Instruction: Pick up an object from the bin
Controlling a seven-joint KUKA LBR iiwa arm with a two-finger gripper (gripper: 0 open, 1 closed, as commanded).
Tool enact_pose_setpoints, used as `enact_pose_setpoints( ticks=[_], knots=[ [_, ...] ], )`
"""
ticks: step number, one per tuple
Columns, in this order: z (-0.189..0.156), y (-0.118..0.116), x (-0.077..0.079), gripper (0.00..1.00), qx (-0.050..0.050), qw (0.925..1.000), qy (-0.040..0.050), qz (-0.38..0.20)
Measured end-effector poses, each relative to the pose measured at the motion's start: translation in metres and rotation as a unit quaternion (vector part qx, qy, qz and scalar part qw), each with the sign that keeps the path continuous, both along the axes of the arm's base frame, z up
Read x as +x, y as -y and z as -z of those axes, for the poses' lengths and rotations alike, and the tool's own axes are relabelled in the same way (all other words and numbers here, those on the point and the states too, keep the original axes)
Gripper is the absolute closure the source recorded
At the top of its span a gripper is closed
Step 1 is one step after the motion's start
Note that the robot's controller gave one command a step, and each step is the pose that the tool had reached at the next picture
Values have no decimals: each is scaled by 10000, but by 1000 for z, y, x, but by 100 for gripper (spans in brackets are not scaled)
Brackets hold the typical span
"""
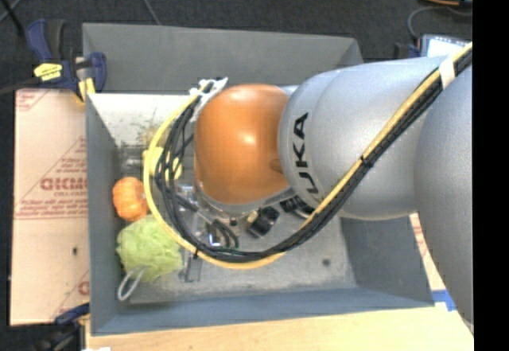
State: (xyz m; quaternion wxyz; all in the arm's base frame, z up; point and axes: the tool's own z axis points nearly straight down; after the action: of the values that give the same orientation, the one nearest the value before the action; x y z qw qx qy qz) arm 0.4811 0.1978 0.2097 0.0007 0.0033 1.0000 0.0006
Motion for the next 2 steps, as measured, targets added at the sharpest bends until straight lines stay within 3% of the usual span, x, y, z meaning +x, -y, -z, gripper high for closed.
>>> enact_pose_setpoints(
  ticks=[2],
  knots=[
    [15, -3, -2, 0, 8, 9995, 21, 299]
  ],
)
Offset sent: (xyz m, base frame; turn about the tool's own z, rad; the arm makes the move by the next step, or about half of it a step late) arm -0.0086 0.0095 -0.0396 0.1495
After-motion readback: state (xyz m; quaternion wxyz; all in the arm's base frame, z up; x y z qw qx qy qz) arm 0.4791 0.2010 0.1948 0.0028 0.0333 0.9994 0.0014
